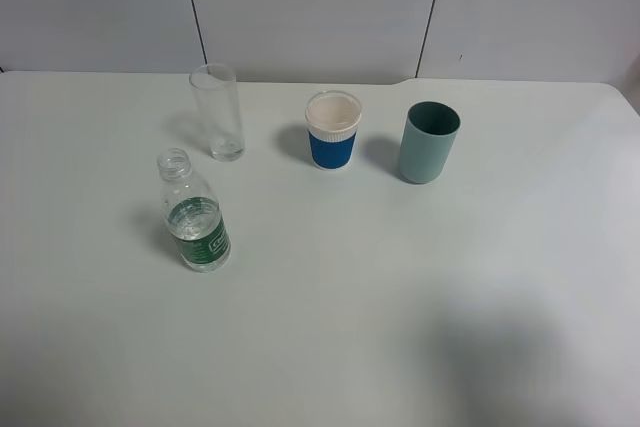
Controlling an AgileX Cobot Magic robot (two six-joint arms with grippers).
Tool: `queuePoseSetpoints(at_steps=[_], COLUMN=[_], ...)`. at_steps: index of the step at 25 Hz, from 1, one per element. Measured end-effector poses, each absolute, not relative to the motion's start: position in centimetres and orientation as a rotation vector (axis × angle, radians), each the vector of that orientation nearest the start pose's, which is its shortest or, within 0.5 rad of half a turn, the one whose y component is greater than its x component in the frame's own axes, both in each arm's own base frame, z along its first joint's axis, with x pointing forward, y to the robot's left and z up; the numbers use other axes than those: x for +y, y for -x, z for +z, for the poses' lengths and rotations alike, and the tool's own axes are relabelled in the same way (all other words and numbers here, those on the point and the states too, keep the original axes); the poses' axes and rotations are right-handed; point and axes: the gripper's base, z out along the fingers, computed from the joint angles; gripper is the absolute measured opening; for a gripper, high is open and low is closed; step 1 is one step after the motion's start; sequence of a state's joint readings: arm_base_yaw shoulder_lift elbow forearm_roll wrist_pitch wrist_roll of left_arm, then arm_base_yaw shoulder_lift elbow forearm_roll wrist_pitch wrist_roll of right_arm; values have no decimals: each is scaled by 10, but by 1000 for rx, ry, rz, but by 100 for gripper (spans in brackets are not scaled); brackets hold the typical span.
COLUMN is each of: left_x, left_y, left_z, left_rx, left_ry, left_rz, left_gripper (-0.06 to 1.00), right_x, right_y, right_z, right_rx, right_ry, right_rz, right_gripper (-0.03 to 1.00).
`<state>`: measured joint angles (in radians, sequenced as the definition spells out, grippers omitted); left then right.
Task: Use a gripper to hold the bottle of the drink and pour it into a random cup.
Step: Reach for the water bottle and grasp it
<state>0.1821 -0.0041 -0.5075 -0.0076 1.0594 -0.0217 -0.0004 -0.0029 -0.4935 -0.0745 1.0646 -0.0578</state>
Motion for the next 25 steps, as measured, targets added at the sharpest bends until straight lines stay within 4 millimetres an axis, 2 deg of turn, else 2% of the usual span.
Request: queuePoseSetpoints(at_steps=[7,11,17,25], left_x=[-5,-12,-15,-7], left_y=[6,4,-12,-40], left_z=[280,281,300,306], left_rx=[2022,2023,1967,1986], left_ry=[192,112,68,35], left_rz=[46,-6,-76,-10], left_gripper=[100,100,100,100], right_x=[-6,-6,-6,-6], right_y=[5,5,5,5], right_z=[275,275,275,275], right_rx=[2051,2051,2051,2051], right_ry=[55,55,55,55], right_rz=[-126,-126,-126,-126], right_gripper=[74,74,74,74])
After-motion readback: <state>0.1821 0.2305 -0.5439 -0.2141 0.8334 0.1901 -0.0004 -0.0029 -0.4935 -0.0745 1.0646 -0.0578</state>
